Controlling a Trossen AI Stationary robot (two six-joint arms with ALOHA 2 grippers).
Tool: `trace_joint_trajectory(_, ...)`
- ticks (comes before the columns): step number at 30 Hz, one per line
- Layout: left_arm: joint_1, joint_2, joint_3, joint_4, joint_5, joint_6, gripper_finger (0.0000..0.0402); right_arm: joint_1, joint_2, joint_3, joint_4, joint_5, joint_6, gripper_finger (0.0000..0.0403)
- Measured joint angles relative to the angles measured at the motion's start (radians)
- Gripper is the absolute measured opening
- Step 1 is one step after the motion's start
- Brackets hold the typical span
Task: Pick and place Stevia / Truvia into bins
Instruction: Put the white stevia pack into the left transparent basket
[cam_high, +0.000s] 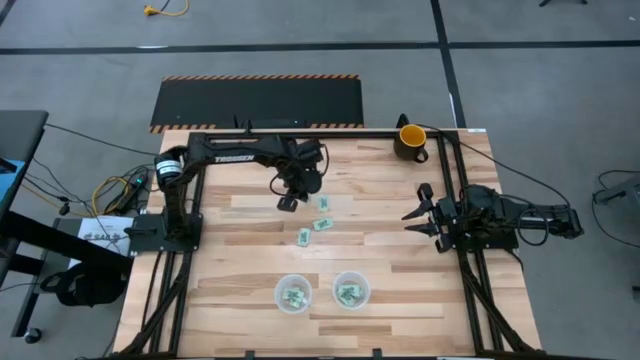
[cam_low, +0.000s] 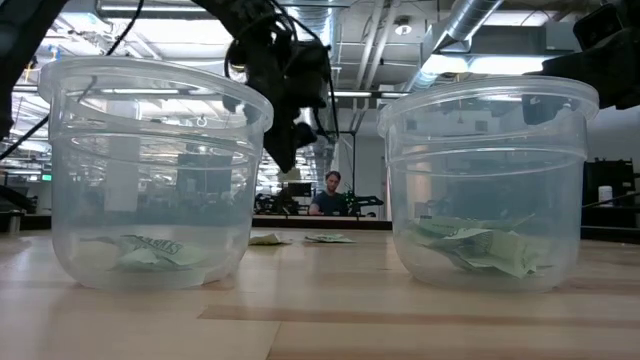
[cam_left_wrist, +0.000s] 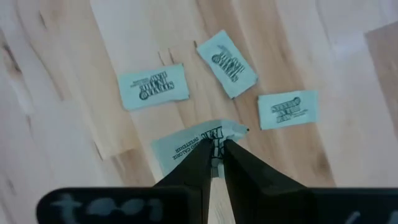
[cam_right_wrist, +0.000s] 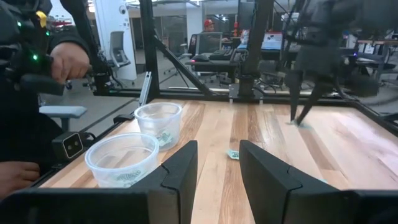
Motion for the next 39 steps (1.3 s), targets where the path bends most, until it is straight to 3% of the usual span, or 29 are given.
trace_joint_trajectory(21, -0.088, -0.031, 0.003, -0.092, 0.012, -0.028, 0.0027, 0.000, 0.000, 0.000, 0.000, 0.000, 0.000, 0.0113)
trace_joint_trajectory(33, -0.224, -0.031, 0.003, -0.194, 0.191, -0.075, 0.0027, 0.000, 0.000, 0.000, 0.000, 0.000, 0.000, 0.0113)
trace_joint_trajectory(39, -0.304, -0.031, 0.003, -0.199, 0.219, -0.097, 0.0027, 0.000, 0.000, 0.000, 0.000, 0.000, 0.000, 0.0113)
